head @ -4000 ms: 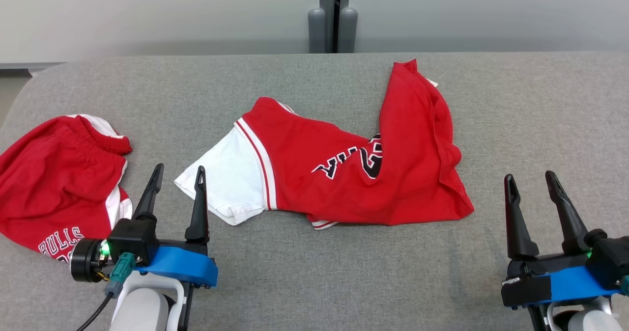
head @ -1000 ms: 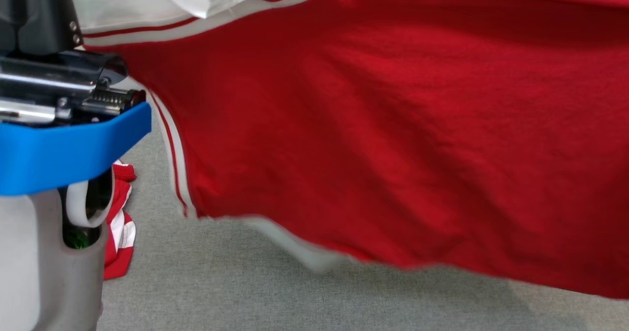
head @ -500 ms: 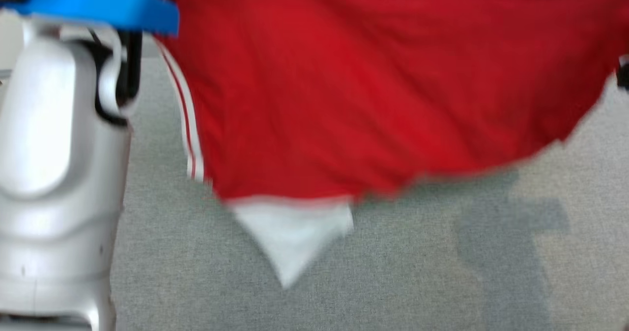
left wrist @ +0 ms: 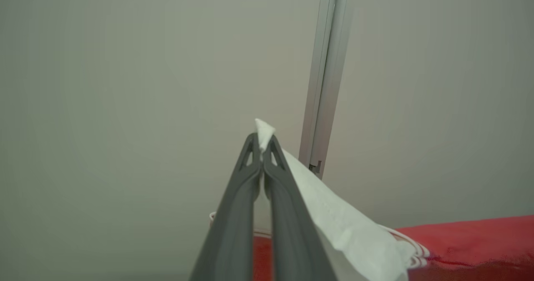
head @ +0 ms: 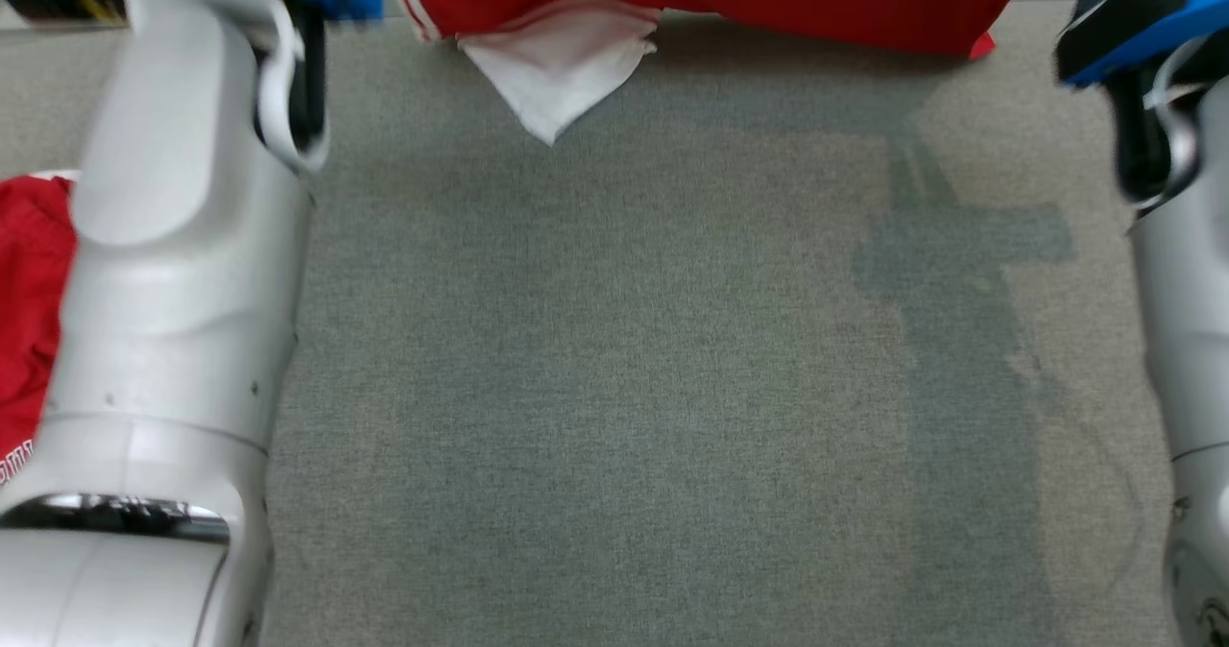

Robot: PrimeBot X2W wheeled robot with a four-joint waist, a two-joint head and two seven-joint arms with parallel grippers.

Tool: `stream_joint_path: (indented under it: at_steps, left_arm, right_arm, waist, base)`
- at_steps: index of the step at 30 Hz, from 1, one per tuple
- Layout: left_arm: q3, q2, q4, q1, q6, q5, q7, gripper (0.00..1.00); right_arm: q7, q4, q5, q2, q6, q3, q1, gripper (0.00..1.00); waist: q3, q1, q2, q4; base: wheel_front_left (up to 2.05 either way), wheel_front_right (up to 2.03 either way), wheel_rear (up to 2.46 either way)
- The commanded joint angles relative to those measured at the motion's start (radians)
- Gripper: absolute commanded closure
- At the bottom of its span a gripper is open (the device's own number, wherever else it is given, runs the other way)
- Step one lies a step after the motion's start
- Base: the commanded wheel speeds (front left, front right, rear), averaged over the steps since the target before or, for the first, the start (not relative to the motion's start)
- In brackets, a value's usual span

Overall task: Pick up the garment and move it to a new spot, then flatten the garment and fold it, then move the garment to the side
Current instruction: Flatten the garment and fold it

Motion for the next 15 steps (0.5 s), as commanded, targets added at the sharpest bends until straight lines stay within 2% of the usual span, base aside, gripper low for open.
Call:
stream_joint_path:
  at_steps: [1,5,9,12,15]
  left_arm:
    - [0.003,-0.005,0.033,0.025,-0.004,-0.012,-0.002,1.00]
    - [0.013,-0.021,0.154,0.074,-0.007,-0.039,-0.003,1.00]
    - [0.028,-0.027,0.204,0.145,-0.009,-0.063,-0.003,1.00]
    - [0.038,-0.028,0.186,0.209,-0.011,-0.061,-0.003,1.00]
    - [0.065,-0.014,0.112,0.292,-0.016,-0.052,-0.003,1.00]
  right_arm:
    - [-0.011,0.028,-0.009,0.011,0.000,0.009,-0.014,1.00]
    - [-0.035,0.167,-0.007,0.046,0.000,0.051,0.015,1.00]
    - [-0.047,0.239,0.011,0.071,0.000,0.086,0.083,1.00]
    - [-0.047,0.202,0.036,0.073,0.000,0.095,0.155,1.00]
    - [-0.047,0.128,0.067,0.073,0.000,0.100,0.254,1.00]
  waist:
    - [0.017,-0.0002,-0.0002,0.010]
    - [0.055,-0.0002,-0.0002,0.000]
    - [0.074,-0.0002,-0.0002,-0.009]
    - [0.078,-0.0002,-0.0002,-0.013]
    - [0.070,-0.0002,-0.0002,-0.014]
  base:
    - [0.00,0.00,0.00]
    - [0.00,0.00,0.00]
    - [0.00,0.00,0.00]
    - [0.00,0.00,0.00]
    - [0.00,0.00,0.00]
